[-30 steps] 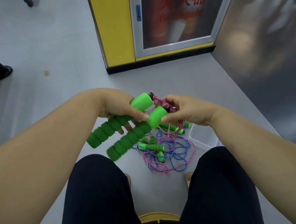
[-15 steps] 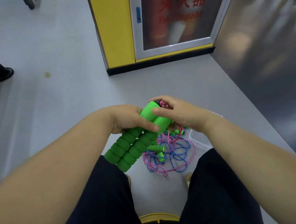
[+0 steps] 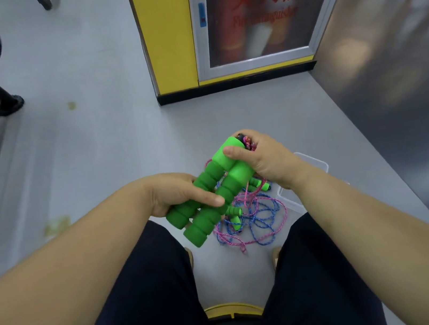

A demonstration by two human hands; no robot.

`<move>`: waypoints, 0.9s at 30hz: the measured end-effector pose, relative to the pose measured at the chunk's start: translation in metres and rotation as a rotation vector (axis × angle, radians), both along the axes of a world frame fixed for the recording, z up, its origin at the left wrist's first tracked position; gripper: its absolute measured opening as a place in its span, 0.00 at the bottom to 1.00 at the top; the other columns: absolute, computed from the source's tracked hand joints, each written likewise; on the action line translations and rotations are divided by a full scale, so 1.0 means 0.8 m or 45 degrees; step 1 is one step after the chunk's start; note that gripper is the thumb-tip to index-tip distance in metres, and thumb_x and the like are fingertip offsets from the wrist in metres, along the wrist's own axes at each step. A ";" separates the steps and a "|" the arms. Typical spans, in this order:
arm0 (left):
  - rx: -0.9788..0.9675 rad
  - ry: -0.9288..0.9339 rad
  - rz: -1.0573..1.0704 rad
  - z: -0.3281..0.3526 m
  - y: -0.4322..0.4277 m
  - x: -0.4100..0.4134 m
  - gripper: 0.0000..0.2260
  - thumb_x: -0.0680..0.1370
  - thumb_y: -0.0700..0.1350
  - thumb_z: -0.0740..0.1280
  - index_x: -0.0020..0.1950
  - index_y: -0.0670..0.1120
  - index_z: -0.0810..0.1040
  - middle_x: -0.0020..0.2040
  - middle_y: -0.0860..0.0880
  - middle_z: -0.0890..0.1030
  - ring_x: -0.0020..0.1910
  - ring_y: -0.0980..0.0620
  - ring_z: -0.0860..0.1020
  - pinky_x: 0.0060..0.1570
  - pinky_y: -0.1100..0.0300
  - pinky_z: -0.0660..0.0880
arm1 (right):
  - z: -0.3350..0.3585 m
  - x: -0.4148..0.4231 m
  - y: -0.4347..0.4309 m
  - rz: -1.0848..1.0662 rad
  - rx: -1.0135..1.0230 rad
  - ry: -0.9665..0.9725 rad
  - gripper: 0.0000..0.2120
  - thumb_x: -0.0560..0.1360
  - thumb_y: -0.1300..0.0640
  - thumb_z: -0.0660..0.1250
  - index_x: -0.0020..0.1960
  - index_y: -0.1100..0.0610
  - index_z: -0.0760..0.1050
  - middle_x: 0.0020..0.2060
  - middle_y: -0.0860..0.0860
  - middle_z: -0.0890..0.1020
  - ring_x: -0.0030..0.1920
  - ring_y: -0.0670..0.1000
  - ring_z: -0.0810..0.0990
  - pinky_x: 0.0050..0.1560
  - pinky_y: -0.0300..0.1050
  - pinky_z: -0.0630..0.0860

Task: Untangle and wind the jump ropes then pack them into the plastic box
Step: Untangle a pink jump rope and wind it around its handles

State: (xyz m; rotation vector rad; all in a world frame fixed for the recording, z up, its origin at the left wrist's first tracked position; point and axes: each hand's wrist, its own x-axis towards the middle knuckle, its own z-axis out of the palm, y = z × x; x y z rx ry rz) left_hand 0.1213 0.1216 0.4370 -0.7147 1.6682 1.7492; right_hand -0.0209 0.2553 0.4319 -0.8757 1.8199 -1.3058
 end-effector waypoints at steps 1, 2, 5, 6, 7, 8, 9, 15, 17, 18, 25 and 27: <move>0.004 -0.008 0.024 0.000 0.002 0.000 0.11 0.69 0.40 0.73 0.50 0.41 0.80 0.49 0.42 0.83 0.44 0.45 0.82 0.51 0.48 0.79 | -0.001 0.001 0.000 -0.001 0.004 0.016 0.06 0.73 0.50 0.68 0.45 0.51 0.74 0.36 0.46 0.79 0.35 0.44 0.77 0.40 0.40 0.74; 0.012 -0.013 0.049 0.000 0.004 -0.001 0.07 0.72 0.38 0.71 0.49 0.41 0.79 0.47 0.42 0.83 0.42 0.46 0.82 0.47 0.51 0.80 | -0.003 0.002 -0.001 -0.012 0.002 0.023 0.06 0.73 0.50 0.68 0.45 0.51 0.74 0.36 0.46 0.79 0.36 0.44 0.78 0.41 0.41 0.74; 0.025 -0.005 0.085 -0.001 0.010 -0.003 0.04 0.76 0.35 0.65 0.48 0.39 0.79 0.45 0.42 0.84 0.41 0.46 0.82 0.43 0.54 0.81 | -0.005 0.002 -0.002 -0.061 -0.017 0.030 0.06 0.73 0.50 0.68 0.45 0.50 0.74 0.36 0.45 0.79 0.36 0.43 0.78 0.40 0.39 0.74; 0.034 0.002 0.087 -0.002 0.012 -0.004 0.04 0.76 0.35 0.65 0.49 0.39 0.79 0.45 0.42 0.84 0.42 0.46 0.82 0.44 0.54 0.81 | -0.004 0.002 -0.002 -0.070 -0.022 0.046 0.05 0.73 0.50 0.68 0.45 0.50 0.73 0.35 0.45 0.79 0.35 0.42 0.78 0.39 0.38 0.74; 0.047 0.012 0.084 -0.002 0.013 -0.003 0.05 0.76 0.35 0.65 0.49 0.39 0.79 0.46 0.43 0.84 0.44 0.46 0.82 0.46 0.54 0.81 | -0.003 0.001 -0.001 -0.073 -0.020 0.064 0.05 0.74 0.50 0.68 0.44 0.50 0.73 0.35 0.45 0.78 0.33 0.40 0.77 0.38 0.36 0.73; 0.066 0.023 0.075 -0.001 0.014 -0.003 0.05 0.76 0.35 0.65 0.50 0.39 0.79 0.46 0.43 0.84 0.45 0.46 0.82 0.47 0.54 0.80 | -0.001 0.000 -0.001 -0.069 -0.014 0.086 0.05 0.74 0.50 0.67 0.43 0.51 0.73 0.34 0.45 0.78 0.32 0.39 0.76 0.37 0.34 0.73; 0.092 0.035 0.064 0.000 0.014 -0.002 0.06 0.76 0.36 0.64 0.51 0.39 0.78 0.47 0.43 0.84 0.46 0.47 0.82 0.49 0.54 0.80 | 0.001 0.000 -0.002 -0.067 -0.006 0.107 0.06 0.74 0.50 0.67 0.43 0.51 0.73 0.34 0.45 0.77 0.31 0.38 0.75 0.36 0.32 0.72; 0.239 0.063 0.136 0.001 0.020 -0.007 0.09 0.74 0.38 0.65 0.52 0.40 0.78 0.48 0.42 0.84 0.47 0.46 0.82 0.54 0.50 0.78 | 0.004 -0.004 -0.008 -0.275 -0.145 0.022 0.09 0.73 0.51 0.68 0.45 0.56 0.75 0.32 0.46 0.75 0.29 0.37 0.71 0.33 0.29 0.69; 0.264 0.064 0.151 0.000 0.023 -0.008 0.09 0.73 0.38 0.65 0.53 0.40 0.78 0.48 0.42 0.84 0.47 0.46 0.83 0.55 0.49 0.77 | 0.002 -0.006 -0.011 -0.322 -0.185 0.002 0.07 0.73 0.51 0.68 0.47 0.54 0.75 0.36 0.46 0.77 0.31 0.35 0.74 0.36 0.28 0.70; 0.271 0.065 0.156 0.000 0.024 -0.008 0.10 0.73 0.39 0.65 0.53 0.41 0.78 0.48 0.42 0.84 0.47 0.46 0.83 0.55 0.48 0.76 | 0.001 -0.007 -0.011 -0.331 -0.196 -0.005 0.06 0.73 0.51 0.68 0.47 0.54 0.75 0.37 0.46 0.78 0.32 0.35 0.74 0.37 0.28 0.71; 0.237 0.087 0.212 -0.001 0.026 -0.010 0.10 0.69 0.38 0.69 0.49 0.40 0.79 0.43 0.43 0.84 0.41 0.46 0.83 0.52 0.48 0.77 | -0.004 -0.010 -0.012 -0.357 -0.142 0.015 0.09 0.76 0.46 0.63 0.44 0.52 0.75 0.37 0.47 0.77 0.35 0.42 0.73 0.38 0.36 0.71; 0.247 0.084 0.208 0.001 0.021 -0.007 0.08 0.69 0.35 0.70 0.47 0.40 0.80 0.42 0.42 0.84 0.40 0.46 0.83 0.47 0.50 0.79 | -0.004 -0.014 -0.008 -0.295 -0.112 -0.075 0.17 0.78 0.42 0.57 0.47 0.54 0.75 0.36 0.49 0.75 0.31 0.42 0.71 0.32 0.36 0.69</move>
